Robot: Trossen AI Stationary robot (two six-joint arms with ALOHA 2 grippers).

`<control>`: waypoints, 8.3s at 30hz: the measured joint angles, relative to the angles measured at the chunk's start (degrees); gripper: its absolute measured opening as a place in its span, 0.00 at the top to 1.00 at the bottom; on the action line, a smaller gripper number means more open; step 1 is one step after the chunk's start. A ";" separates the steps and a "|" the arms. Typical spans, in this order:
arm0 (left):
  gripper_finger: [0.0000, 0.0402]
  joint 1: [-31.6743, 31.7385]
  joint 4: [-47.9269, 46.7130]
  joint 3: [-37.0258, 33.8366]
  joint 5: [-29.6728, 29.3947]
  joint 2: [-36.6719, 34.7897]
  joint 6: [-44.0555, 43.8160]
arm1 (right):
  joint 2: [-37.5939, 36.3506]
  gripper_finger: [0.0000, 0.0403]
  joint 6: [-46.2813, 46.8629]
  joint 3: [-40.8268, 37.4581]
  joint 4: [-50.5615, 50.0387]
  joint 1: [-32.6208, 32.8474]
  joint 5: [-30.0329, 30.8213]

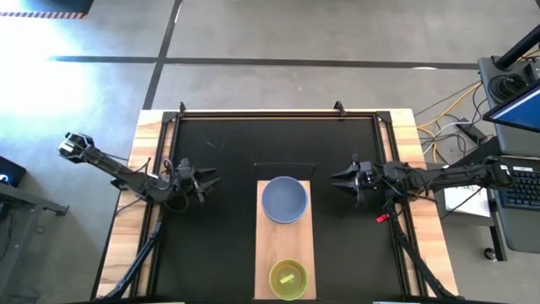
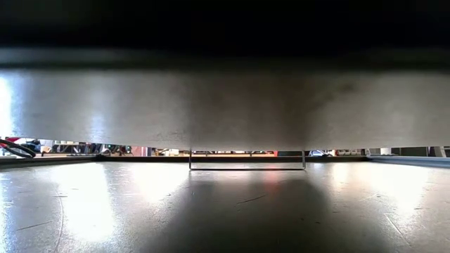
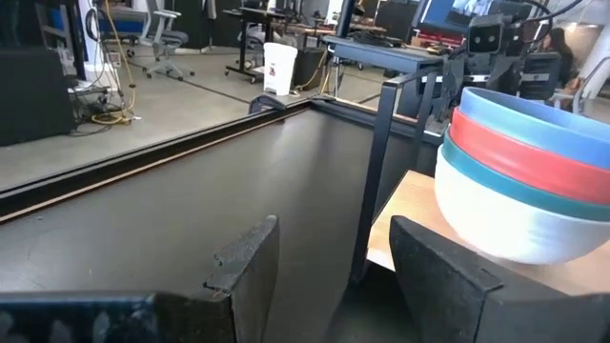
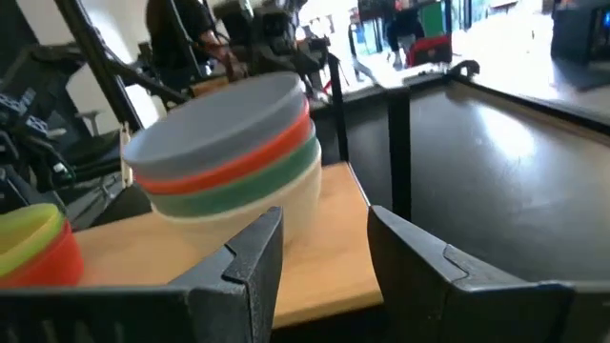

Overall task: Place and stack bowls onto a shelf
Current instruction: Return to Home Position

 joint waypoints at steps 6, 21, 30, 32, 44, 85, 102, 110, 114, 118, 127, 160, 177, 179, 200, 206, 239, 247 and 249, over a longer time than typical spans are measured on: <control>0.54 0.00 0.02 0.01 -0.11 0.58 0.00 | 0.02 0.65 5.69 -0.02 -4.60 0.00 0.15; 0.54 0.02 0.02 0.04 -0.13 1.03 0.00 | 0.05 0.63 11.88 -0.07 -5.72 0.00 31.23; 0.54 0.02 -0.01 0.04 -0.13 0.96 0.00 | 0.04 0.65 11.66 -0.07 -6.17 0.00 31.52; 0.54 0.02 -0.29 0.04 -0.13 0.26 0.00 | 0.04 0.65 11.66 -0.09 -6.16 0.00 31.52; 0.54 0.01 -0.20 0.07 -0.15 -12.56 -0.01 | 0.04 0.65 11.62 -0.09 -6.15 0.00 31.52; 0.54 27.75 -3.05 -0.52 -0.15 -33.07 0.00 | -21.85 0.65 11.60 -0.13 -6.54 -14.26 31.50; 0.54 31.69 -3.05 -0.57 -0.15 -33.03 0.00 | -20.94 0.66 11.61 -0.13 -6.54 -22.01 31.52; 0.54 31.69 -3.08 -0.57 -0.15 -32.52 -0.02 | -19.45 0.66 11.60 -0.13 -6.61 -22.01 31.52; 0.54 31.69 -3.08 -0.59 -0.15 -32.52 0.00 | -19.45 0.67 11.59 -0.13 -6.54 -22.01 31.50; 0.54 31.69 -3.06 -0.59 -0.15 -32.52 0.00 | -19.45 0.67 11.60 -0.13 -6.54 -22.01 31.52; 0.54 31.69 -3.06 -0.59 -0.15 -32.52 -0.02 | -19.45 0.66 11.60 -0.13 -6.54 -22.01 31.52; 0.54 31.69 -3.06 -0.60 -0.15 -32.52 -0.02 | -19.43 0.67 11.59 -0.13 -6.54 -22.01 31.52; 0.54 31.69 -3.04 -0.61 -0.15 -32.52 0.00 | -19.43 0.68 11.60 -0.13 -6.54 -22.01 31.50; 0.54 31.69 -3.05 -0.61 -0.15 -32.52 -0.02 | -19.43 0.67 11.59 -0.13 -6.56 -22.01 31.52; 0.54 31.69 -3.05 -0.61 -0.15 -32.52 -0.01 | -19.43 0.68 11.61 -0.14 -6.54 -22.01 31.52; 0.54 31.69 -3.05 -0.61 -0.15 -32.52 -0.01 | -19.43 0.68 11.60 -0.13 -6.54 -22.01 31.52; 0.54 31.68 -3.06 -0.60 -0.14 -32.53 -0.01 | -19.41 0.68 11.60 -0.15 -6.56 -22.01 31.50; 0.54 31.69 -3.06 -0.61 -0.13 -32.55 -0.02 | -19.41 0.68 11.61 -0.15 -6.54 -22.01 31.51; 0.54 31.68 -3.05 -0.61 -0.15 -32.54 -0.02 | -19.41 0.68 11.60 -0.13 -6.54 -22.01 31.52</control>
